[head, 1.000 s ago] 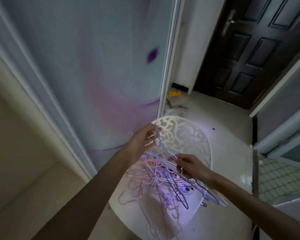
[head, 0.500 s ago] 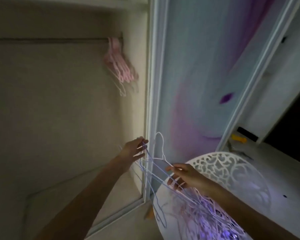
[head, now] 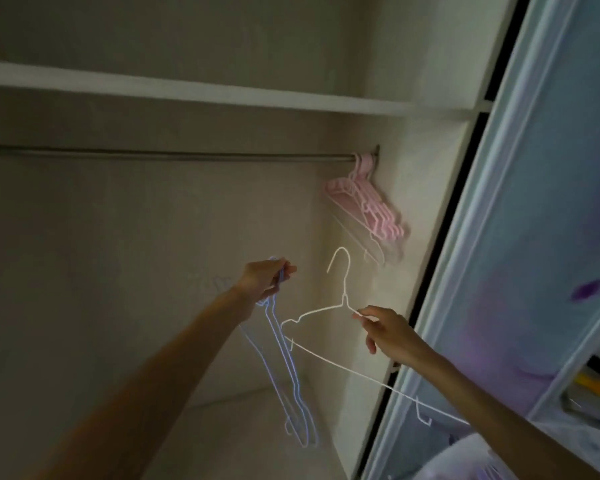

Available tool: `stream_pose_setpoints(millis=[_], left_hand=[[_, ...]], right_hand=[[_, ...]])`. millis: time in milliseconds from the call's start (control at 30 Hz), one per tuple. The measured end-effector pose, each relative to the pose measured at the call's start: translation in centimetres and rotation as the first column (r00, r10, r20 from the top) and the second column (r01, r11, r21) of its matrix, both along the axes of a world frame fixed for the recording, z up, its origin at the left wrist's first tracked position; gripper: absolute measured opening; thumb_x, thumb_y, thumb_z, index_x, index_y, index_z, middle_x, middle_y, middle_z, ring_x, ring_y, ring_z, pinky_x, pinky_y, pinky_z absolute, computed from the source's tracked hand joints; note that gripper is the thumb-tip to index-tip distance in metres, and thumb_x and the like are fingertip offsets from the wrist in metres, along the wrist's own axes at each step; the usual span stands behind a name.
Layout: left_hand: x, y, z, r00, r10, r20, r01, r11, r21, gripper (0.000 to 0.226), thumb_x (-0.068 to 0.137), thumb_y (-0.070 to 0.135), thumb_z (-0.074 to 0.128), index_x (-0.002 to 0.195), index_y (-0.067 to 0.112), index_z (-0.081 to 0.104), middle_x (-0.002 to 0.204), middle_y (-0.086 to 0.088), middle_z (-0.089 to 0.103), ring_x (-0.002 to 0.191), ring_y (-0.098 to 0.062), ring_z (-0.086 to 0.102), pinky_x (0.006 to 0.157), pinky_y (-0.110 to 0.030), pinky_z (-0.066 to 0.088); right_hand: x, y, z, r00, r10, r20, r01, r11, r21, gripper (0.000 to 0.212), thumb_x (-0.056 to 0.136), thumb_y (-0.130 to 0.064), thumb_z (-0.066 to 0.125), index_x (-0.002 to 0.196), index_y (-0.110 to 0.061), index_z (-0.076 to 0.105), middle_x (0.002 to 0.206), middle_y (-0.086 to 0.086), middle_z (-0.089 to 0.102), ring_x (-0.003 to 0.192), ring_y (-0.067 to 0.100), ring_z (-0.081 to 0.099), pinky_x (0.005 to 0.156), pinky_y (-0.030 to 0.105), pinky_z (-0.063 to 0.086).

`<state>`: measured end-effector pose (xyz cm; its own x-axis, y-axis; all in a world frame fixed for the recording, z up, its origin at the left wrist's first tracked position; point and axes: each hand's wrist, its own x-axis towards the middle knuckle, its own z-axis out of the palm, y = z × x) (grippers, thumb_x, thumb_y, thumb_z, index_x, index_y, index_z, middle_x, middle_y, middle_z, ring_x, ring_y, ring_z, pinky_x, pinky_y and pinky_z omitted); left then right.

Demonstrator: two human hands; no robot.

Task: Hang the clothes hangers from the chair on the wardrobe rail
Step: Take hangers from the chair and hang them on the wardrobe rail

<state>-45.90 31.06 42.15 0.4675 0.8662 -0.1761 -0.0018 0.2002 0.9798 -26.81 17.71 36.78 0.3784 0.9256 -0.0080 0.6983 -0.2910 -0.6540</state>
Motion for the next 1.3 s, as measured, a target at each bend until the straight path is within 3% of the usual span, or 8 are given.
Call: stream_pose_setpoints(millis=[200, 400, 533, 733, 967, 1133, 1200, 1300], left_hand=[[-1.9, 6.6, 2.9, 0.999, 0.035, -0.037, -0.032, 0.998, 0.059, 0.018, 0.094, 0.021, 0.052, 0.078, 0.019, 0.06, 0.095, 0.0, 0.066, 0.097, -0.013, 0.057, 0.097, -0.033, 0.044], [-1.0, 11.5, 5.9, 0.999, 0.039, 0.007, -0.039, 0.996, 0.079, 0.019, 0.096, 0.018, 0.048, 0.084, 0.014, 0.062, 0.114, -0.009, 0.063, 0.077, -0.009, 0.057, 0.072, -0.024, 0.045], [-0.5, 13.1, 6.4, 0.999, -0.007, 0.036, 0.004, 0.998, 0.068, 0.031, 0.096, 0.016, 0.047, 0.12, -0.001, 0.058, 0.118, -0.013, 0.063, 0.092, -0.018, 0.06, 0.074, -0.022, 0.046], [0.0, 14.3, 5.7, 0.994, -0.097, 0.048, 0.093, 0.993, 0.073, 0.033, 0.099, 0.019, 0.043, 0.123, 0.0, 0.056, 0.123, -0.012, 0.062, 0.107, -0.018, 0.057, 0.091, -0.033, 0.046], [1.4, 15.6, 5.7, 0.991, -0.136, -0.008, 0.136, 0.983, 0.124, 0.038, 0.097, 0.016, 0.045, 0.131, -0.001, 0.049, 0.133, -0.014, 0.056, 0.125, -0.025, 0.052, 0.093, -0.033, 0.045], [2.5, 16.6, 5.6, 0.987, -0.141, -0.078, 0.153, 0.973, 0.172, 0.038, 0.093, 0.003, 0.05, 0.131, 0.0, 0.049, 0.133, -0.012, 0.056, 0.12, -0.021, 0.053, 0.075, -0.016, 0.048], [2.7, 17.2, 5.5, 0.988, -0.133, -0.08, 0.145, 0.974, 0.172, 0.038, 0.09, 0.001, 0.054, 0.129, 0.002, 0.052, 0.132, -0.011, 0.057, 0.114, -0.019, 0.055, 0.077, -0.017, 0.045], [3.2, 17.8, 5.5, 0.991, -0.11, -0.08, 0.122, 0.979, 0.166, 0.037, 0.089, 0.0, 0.056, 0.126, 0.003, 0.054, 0.13, -0.011, 0.059, 0.108, -0.015, 0.055, 0.076, -0.017, 0.045]], right_hand=[[-1.7, 8.2, 4.8, 0.995, -0.071, 0.07, 0.058, 0.983, 0.177, 0.03, 0.097, -0.017, 0.041, 0.124, -0.02, 0.054, 0.075, -0.008, 0.053, 0.073, 0.014, 0.052, 0.072, 0.025, 0.04], [-1.3, 16.8, 9.9, 0.97, -0.15, 0.189, 0.084, 0.944, 0.32, 0.033, 0.095, -0.011, 0.041, 0.125, -0.013, 0.055, 0.124, 0.01, 0.061, 0.109, 0.03, 0.06, 0.093, 0.041, 0.048], [-0.3, 22.2, 12.0, 0.939, -0.202, 0.279, 0.097, 0.932, 0.348, 0.037, 0.096, -0.012, 0.037, 0.13, -0.017, 0.052, 0.123, 0.012, 0.062, 0.096, 0.027, 0.061, 0.078, 0.033, 0.047], [0.9, 26.1, 10.9, 0.886, -0.336, 0.319, 0.259, 0.93, 0.262, 0.039, 0.099, -0.015, 0.032, 0.135, -0.02, 0.045, 0.13, 0.012, 0.057, 0.116, 0.032, 0.056, 0.091, 0.039, 0.047], [4.3, 28.5, 10.5, 0.877, -0.296, 0.379, 0.231, 0.951, 0.207, 0.042, 0.099, -0.014, 0.033, 0.139, -0.022, 0.041, 0.125, 0.013, 0.06, 0.11, 0.032, 0.059, 0.092, 0.043, 0.05], [5.9, 28.4, 9.9, 0.919, -0.162, 0.359, 0.169, 0.986, 0.014, 0.042, 0.095, -0.016, 0.044, 0.137, -0.015, 0.042, 0.127, 0.012, 0.058, 0.112, 0.03, 0.059, 0.095, 0.04, 0.048], [6.0, 28.0, 10.4, 0.85, -0.231, 0.473, 0.142, 0.966, 0.217, 0.045, 0.096, -0.022, 0.046, 0.138, -0.011, 0.036, 0.129, 0.013, 0.054, 0.111, 0.03, 0.056, 0.088, 0.038, 0.049], [5.7, 28.1, 12.7, 0.748, -0.373, 0.549, -0.01, 0.821, 0.571, 0.051, 0.093, -0.022, 0.052, 0.138, -0.006, 0.036, 0.134, 0.016, 0.048, 0.118, 0.032, 0.049, 0.091, 0.04, 0.044]])
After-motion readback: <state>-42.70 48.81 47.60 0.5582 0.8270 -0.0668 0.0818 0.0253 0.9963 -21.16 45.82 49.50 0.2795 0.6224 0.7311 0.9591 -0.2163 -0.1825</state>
